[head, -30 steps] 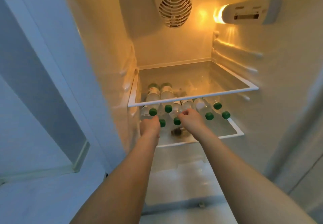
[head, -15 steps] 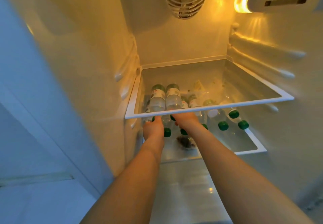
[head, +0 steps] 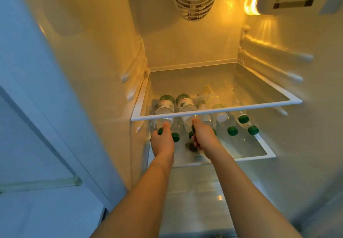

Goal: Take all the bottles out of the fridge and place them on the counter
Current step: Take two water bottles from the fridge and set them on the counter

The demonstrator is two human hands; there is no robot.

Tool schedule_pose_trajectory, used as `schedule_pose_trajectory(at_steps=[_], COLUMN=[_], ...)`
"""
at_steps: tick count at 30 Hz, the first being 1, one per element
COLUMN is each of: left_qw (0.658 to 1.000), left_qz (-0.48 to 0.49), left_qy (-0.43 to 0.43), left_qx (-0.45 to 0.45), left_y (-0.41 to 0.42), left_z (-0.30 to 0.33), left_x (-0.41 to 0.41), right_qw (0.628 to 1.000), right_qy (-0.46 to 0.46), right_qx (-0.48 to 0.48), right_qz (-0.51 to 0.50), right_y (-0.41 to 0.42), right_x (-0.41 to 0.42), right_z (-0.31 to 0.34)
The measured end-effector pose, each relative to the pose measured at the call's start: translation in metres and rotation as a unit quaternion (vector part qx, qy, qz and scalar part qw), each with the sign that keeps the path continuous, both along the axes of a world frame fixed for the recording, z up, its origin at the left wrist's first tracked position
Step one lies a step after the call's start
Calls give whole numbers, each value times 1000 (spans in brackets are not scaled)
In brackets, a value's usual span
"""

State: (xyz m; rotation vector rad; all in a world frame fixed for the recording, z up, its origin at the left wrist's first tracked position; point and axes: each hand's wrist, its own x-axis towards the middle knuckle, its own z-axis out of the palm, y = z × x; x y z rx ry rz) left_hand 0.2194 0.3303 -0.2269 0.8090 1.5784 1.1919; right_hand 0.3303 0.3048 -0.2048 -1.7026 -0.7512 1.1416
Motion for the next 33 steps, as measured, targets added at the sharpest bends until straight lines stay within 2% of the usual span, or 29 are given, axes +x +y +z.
schedule_pose_trajectory(at_steps=[4,8,13,17,27,33], left_qw=[999,993,965,947,956,984], left_qz=[-15,-11,1,10,12,-19], left_qy=[-13,-97,-260,-319,-292,-172], left_qx=[28,62,39,34,29,48], left_y=[-16,-36,-67,-90,-172,-238], left_z=[-7,-10,-1,8,27,45], left_x=[-7,-13,-19,-28,-54,-87], right_qw=[997,985,967,949,923,930], right_qy=[55,138,135,141,122,33], right_qx=[51,97,155,192,217,217], right_qz=[14,-41,-153,-208,-292,-295], right_y=[-15,-33,-59,-83,-173,-243], right_x=[-3,-12,-22,-27,-37,-51], right_z=[-7,-17,-23,-10,1,3])
